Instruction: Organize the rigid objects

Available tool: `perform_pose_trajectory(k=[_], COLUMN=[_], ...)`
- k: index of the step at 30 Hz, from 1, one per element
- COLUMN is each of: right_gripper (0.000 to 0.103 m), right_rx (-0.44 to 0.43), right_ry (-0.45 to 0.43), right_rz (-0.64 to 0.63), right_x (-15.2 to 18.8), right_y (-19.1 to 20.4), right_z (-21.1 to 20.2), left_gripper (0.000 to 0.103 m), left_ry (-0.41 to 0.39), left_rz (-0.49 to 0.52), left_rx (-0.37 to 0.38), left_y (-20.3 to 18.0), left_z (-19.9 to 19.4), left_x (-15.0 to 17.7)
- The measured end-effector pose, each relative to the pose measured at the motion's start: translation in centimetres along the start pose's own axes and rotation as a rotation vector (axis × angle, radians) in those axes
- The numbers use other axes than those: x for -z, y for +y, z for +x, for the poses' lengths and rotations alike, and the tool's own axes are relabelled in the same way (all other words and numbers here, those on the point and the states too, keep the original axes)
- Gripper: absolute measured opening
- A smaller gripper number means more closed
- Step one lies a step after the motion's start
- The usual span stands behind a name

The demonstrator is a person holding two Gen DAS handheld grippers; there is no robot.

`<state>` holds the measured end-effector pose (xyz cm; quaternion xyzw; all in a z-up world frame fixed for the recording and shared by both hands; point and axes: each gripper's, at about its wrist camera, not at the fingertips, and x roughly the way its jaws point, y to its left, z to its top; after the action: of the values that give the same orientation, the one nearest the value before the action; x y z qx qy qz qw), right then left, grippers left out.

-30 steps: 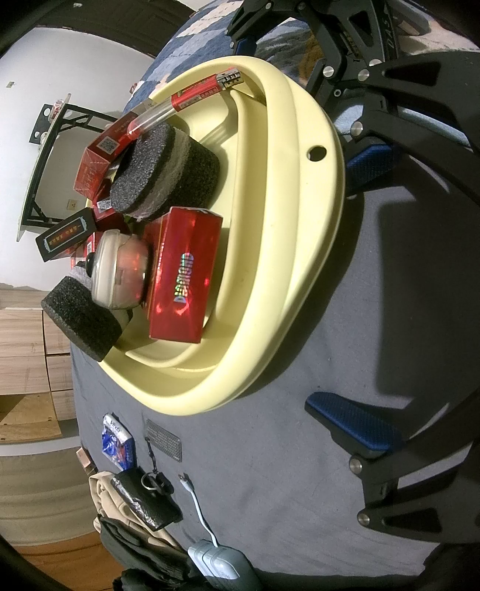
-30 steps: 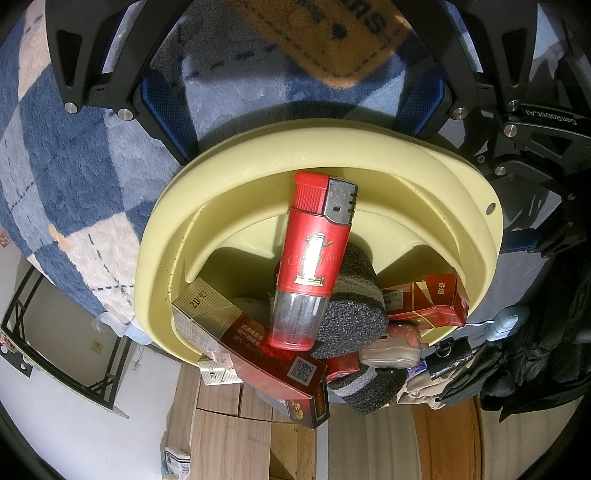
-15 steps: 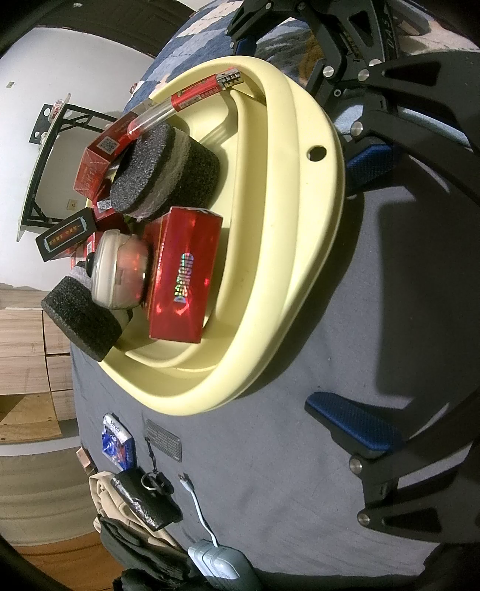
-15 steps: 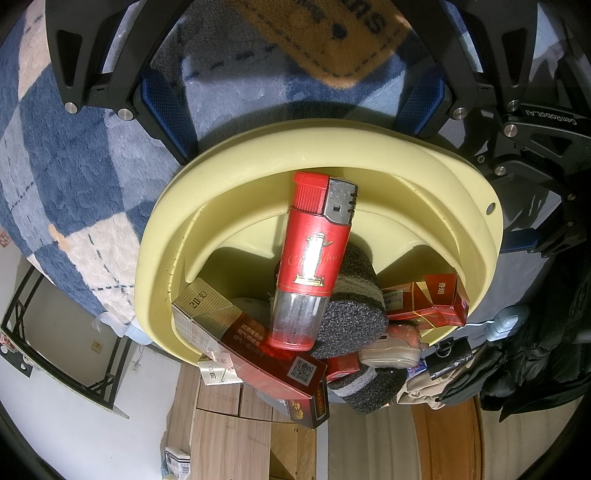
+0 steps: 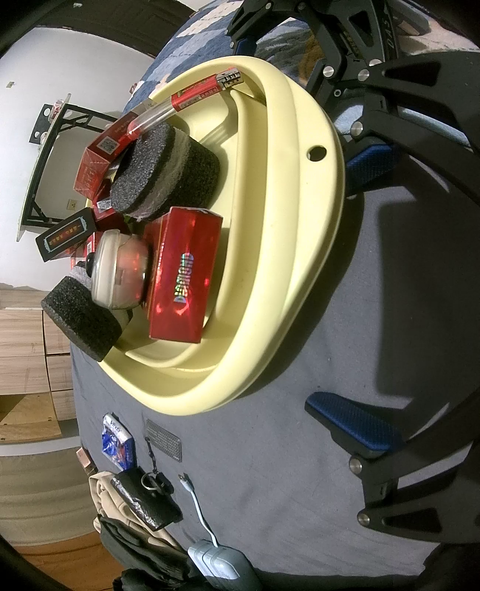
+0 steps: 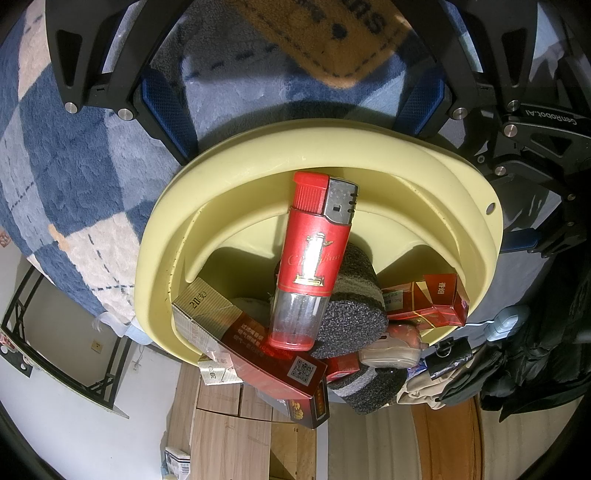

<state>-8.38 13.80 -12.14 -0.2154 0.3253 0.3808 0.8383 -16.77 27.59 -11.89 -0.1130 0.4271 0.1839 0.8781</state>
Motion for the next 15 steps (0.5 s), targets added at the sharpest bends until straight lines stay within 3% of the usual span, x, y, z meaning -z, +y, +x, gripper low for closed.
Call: perform_pose_trajectory(k=[15], right_gripper=[0.103], right_rx=[0.000], right_ry=[0.000], right_rz=[0.000], right_x=[0.07], right_y=[-0.08], right_z=[-0.10], left_gripper=[0.103], left_ry=[0.000], left_rz=[0.000], left_rx=[0.000], left_y=[0.00], left_z=[0.00], left_x=[0.00])
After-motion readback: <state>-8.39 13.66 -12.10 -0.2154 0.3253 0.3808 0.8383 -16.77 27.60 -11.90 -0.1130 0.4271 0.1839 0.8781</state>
